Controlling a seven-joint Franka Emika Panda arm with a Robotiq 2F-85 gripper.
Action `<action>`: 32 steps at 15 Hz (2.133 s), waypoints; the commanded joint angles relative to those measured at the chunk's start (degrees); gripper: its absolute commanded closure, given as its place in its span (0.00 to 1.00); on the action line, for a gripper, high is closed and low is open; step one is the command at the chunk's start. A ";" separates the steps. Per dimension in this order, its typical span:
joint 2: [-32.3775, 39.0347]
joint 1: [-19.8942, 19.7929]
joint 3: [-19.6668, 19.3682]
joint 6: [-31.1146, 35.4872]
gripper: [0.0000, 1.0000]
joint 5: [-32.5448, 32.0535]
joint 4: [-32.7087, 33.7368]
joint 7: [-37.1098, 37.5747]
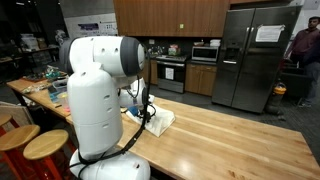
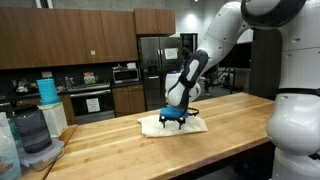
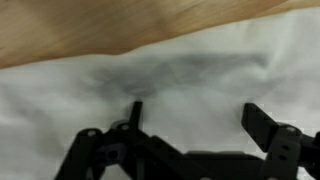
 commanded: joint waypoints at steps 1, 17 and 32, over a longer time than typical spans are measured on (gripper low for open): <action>-5.70 -0.29 -2.97 -7.94 0.00 -7.39 -1.43 7.60; -12.79 2.10 -4.46 -8.09 0.00 8.80 -4.42 -17.96; 0.60 0.47 -2.02 -24.57 0.20 17.67 8.14 -38.58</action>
